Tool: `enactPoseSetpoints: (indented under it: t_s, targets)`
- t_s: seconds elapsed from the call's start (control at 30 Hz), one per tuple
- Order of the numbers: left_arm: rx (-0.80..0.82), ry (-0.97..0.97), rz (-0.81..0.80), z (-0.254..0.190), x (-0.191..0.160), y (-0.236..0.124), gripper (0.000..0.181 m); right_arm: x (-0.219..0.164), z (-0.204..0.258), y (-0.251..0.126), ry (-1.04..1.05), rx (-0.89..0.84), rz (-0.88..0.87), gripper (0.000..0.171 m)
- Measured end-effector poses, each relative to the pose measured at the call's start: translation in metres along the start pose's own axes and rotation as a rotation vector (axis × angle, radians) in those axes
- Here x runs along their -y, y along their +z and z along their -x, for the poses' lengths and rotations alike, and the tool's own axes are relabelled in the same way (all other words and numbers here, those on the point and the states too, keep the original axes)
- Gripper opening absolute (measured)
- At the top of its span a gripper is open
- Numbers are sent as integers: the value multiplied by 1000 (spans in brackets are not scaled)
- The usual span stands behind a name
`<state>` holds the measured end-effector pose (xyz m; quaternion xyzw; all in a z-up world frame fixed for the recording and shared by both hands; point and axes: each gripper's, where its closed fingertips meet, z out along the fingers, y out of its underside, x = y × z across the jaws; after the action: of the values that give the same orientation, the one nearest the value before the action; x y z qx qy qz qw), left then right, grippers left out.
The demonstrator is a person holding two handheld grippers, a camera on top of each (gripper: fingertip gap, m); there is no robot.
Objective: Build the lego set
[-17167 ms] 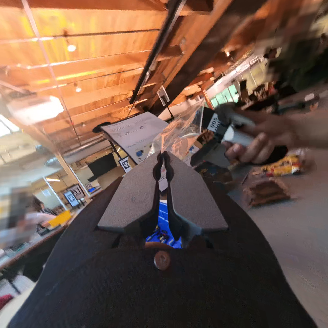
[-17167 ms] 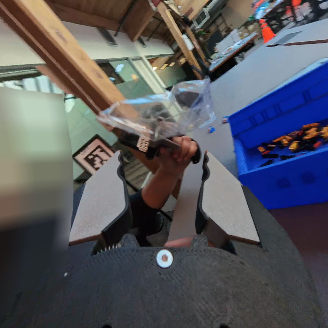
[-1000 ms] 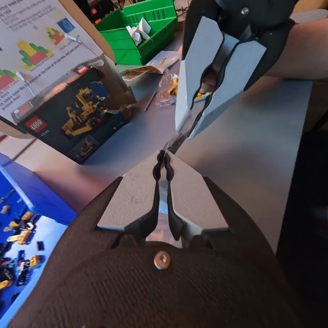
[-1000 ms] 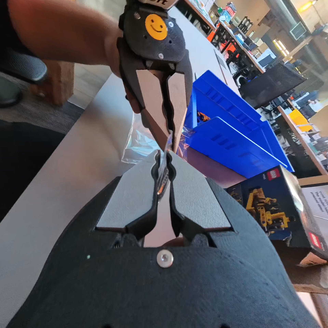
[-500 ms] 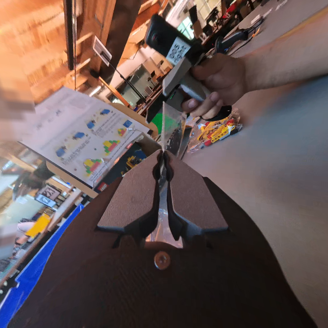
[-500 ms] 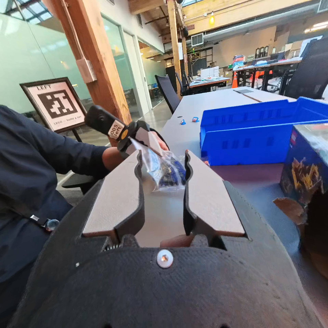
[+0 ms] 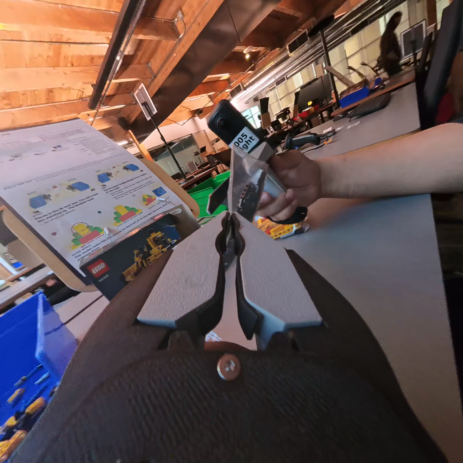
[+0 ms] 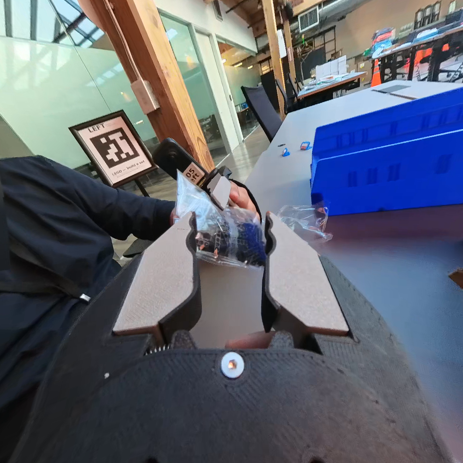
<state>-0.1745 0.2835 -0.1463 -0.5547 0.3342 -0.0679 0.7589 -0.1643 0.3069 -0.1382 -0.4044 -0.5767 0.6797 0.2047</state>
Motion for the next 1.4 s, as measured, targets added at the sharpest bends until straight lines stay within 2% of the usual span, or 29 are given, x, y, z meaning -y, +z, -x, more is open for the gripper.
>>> enactPoseSetpoints:
  t_s: [0.27, 0.37, 0.5, 0.63, 0.77, 0.93, 1.1, 1.33, 1.4]
  targets:
    - [31, 45, 13, 0, -2, -3, 0, -6, 4, 8, 35, 44, 12, 54]
    - [22, 33, 2, -1, 0, -4, 0, -4, 14, 7, 66, 121, -2, 54]
    - [-29, -98, -68, 2, 10, -10, 0, -18, 44, 11, 60, 283, 73, 47]
    - [-30, -183, -115, 10, 16, -13, 0, -36, 64, 18, 9, 352, 179, 46]
    - [-29, -255, -125, 15, 16, -14, 0, -36, 49, 19, -6, 275, 181, 45]
    - [-30, -417, -71, 24, 3, -11, 0, -7, 21, 9, 5, 131, 24, 49]
    - [-58, -562, -97, 30, 3, -13, 0, 6, 3, 3, -16, 22, -56, 52]
    - [-67, -619, -99, 32, 2, -13, 0, 6, -6, 11, -116, -95, -39, 37]
    - [-65, -630, -98, 33, 1, -12, 0, 4, -7, 13, -116, -97, -32, 19]
